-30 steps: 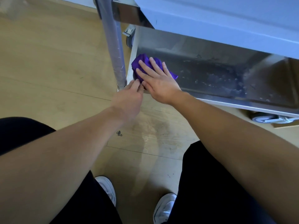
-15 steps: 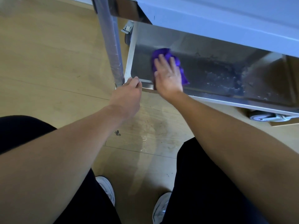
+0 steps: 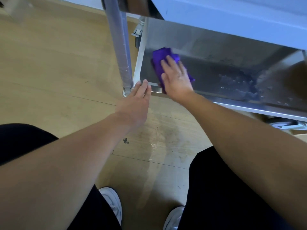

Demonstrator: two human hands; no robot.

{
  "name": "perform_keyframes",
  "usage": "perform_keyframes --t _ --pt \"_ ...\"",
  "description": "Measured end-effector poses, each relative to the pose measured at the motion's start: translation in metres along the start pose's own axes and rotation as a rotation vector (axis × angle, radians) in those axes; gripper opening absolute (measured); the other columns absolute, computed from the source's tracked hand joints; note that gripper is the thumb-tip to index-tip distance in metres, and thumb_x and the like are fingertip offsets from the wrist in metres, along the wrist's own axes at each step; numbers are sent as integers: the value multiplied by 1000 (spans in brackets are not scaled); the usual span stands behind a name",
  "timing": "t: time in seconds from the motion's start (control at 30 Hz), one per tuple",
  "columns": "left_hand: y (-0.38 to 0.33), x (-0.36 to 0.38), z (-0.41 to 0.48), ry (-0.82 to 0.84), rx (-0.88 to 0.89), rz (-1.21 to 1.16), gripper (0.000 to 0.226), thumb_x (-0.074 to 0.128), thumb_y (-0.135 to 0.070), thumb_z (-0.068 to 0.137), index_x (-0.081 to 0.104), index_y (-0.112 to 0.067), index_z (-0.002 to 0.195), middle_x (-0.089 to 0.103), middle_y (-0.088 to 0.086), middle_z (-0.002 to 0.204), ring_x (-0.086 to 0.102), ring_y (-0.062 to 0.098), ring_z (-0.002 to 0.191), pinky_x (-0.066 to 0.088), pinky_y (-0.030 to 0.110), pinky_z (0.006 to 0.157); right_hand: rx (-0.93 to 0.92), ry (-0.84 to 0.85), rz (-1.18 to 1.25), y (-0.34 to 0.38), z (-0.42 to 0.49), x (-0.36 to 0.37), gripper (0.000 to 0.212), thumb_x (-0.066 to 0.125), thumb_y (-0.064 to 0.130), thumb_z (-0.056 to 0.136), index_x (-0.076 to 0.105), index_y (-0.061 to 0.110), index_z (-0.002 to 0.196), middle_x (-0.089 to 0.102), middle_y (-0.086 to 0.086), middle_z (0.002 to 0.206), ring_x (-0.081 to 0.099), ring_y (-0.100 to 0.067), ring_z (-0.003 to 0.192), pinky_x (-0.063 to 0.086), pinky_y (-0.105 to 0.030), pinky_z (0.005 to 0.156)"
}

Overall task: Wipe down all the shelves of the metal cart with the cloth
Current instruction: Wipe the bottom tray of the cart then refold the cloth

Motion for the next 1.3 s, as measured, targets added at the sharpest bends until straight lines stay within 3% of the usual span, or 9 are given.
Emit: perform_keyframes --t 0.17,0.37,0.57,0.7,0.8,0.9,1.0,1.1,1.3 --pt "-5 -1 -3 -36 -9 46 74 40 -9 95 -7 -7 153 -16 4 162 -11 19 150 24 34 116 -288 30 34 9 -6 4 48 37 32 103 31 23 150 23 3 159 17 -28 146 17 -43 120" --pt "-6 -7 2 -32 -47 -78 81 46 -6 92 -4 -11 154 -12 -3 162 -9 15 150 27 35 114 136 -126 47 -18 31 8 48 32 31 102 28 24 149 21 1 159 19 -30 145 18 -44 119" --pt "-12 -8 5 -18 -81 -66 83 49 -11 92 -6 -10 154 -12 -1 162 -10 18 150 28 38 115 -262 30 -118 23 18 24 50 35 29 101 26 26 150 22 4 158 22 -30 144 24 -45 117" --pt "-16 -14 6 -18 -74 -22 81 49 -12 92 -2 -8 154 -6 1 162 -4 20 150 28 35 113 -165 -50 -92 7 23 6 51 41 21 101 29 20 150 24 2 158 22 -27 143 21 -41 119" --pt "-18 -18 9 -93 -89 10 73 54 -15 88 15 -6 150 18 6 155 17 22 145 39 35 102 -45 -26 -170 -25 29 -13 48 28 22 104 24 15 151 18 0 160 16 -20 146 13 -35 120" --pt "-23 -27 22 -231 -67 70 39 53 -17 89 47 -9 127 45 7 127 44 26 121 42 36 90 -66 25 -170 -46 24 -26 48 26 31 105 20 23 152 15 1 160 21 -26 143 23 -40 118" --pt "-28 -28 41 -333 135 156 26 47 -23 91 56 -13 113 50 6 121 50 25 113 44 37 83 -140 48 -193 -55 25 -25 49 31 37 103 25 26 151 20 3 158 22 -27 141 26 -45 116" --pt "-19 -17 61 -383 363 272 19 51 -19 87 61 -10 101 54 7 105 57 27 91 51 39 60 -189 -53 -127 -61 34 -23 50 40 36 99 35 23 147 24 1 156 18 -27 144 25 -49 116" --pt "-4 -8 63 -447 419 348 25 58 -5 74 63 0 98 55 13 95 55 27 71 40 28 42 -290 -139 -23 -35 38 4 49 35 24 100 34 16 148 28 0 157 15 -28 147 20 -47 119"
Point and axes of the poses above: each hand's wrist, its own z-axis towards the middle knuckle, its own x-axis out of the palm, y = z × x, the point moved 3 cm from there along z, towards the middle knuckle
